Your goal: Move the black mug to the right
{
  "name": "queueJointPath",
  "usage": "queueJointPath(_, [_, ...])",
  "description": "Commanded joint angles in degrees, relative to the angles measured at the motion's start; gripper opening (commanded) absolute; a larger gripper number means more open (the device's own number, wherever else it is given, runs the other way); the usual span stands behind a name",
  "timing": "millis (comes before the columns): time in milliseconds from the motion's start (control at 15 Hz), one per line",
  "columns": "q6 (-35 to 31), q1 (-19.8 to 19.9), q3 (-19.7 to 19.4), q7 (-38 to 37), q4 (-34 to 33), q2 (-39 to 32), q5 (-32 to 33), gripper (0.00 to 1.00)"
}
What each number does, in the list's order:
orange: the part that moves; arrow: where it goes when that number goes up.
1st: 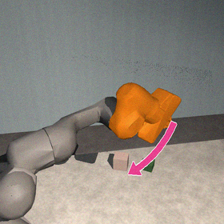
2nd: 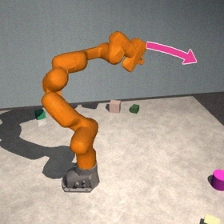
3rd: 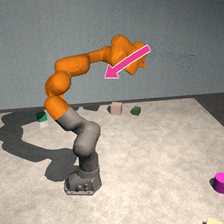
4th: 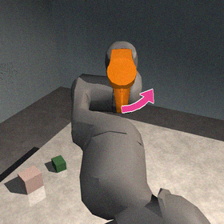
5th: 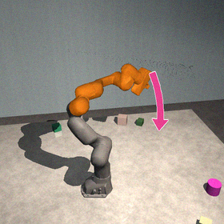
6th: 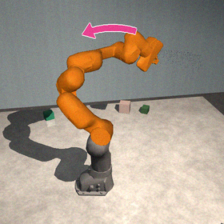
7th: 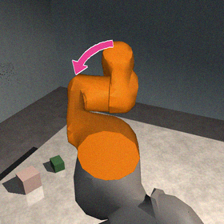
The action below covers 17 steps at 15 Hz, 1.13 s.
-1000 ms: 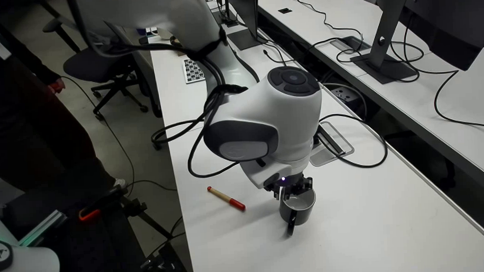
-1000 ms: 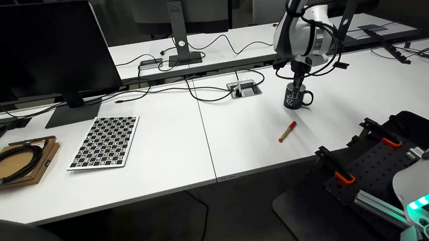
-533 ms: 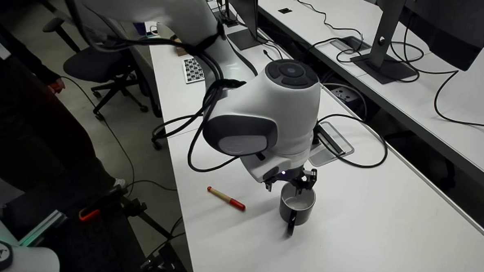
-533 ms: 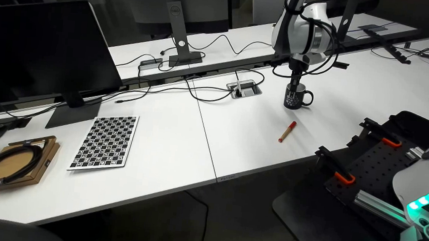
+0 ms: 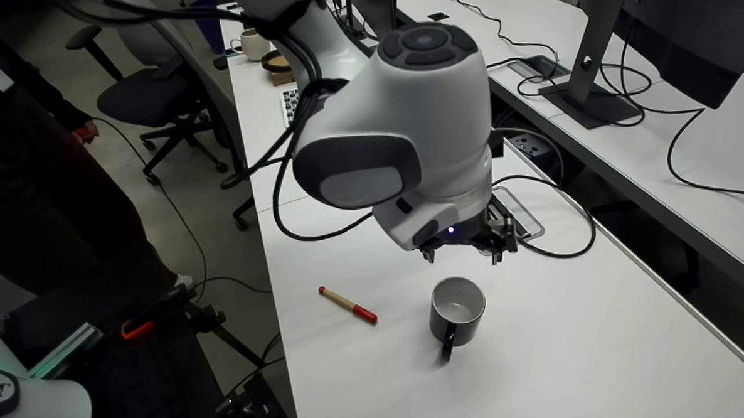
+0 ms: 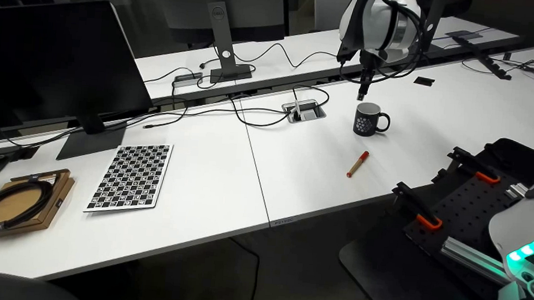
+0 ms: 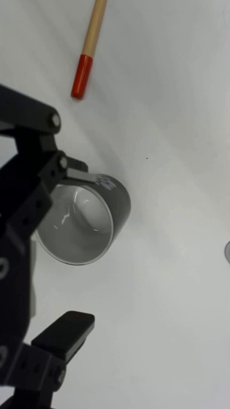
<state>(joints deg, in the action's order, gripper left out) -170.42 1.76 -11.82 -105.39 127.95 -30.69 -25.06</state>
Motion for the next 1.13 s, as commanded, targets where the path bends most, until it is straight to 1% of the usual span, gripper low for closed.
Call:
queueJointPath(0, [-3.51,4.36,7.28,9.71,4.97,6.80,-0.37,1.00])
queueJointPath(133, [-3.99,8.00,12.91,15.53,5.68,8.61,-1.23,1.00])
queueJointPath(267, [-4.18,12.99,19.84,22.13,5.85,9.73,-2.82,1.00])
queueJointPath(533, [-1.99,26.54,36.31,37.66,4.05,9.39,-8.24,1.00])
queueJointPath(600, [-3.14,20.20,29.72,30.00,4.03,8.70,-5.29,1.00])
queueJointPath(667, [-3.13,21.77,31.50,31.10,4.01,8.72,-5.69,1.00])
queueJointPath(800, [-3.13,21.32,30.74,31.01,4.02,8.56,-5.66,1.00])
queueJointPath(1067, [-3.13,21.03,30.48,30.97,4.02,8.48,-5.66,1.00])
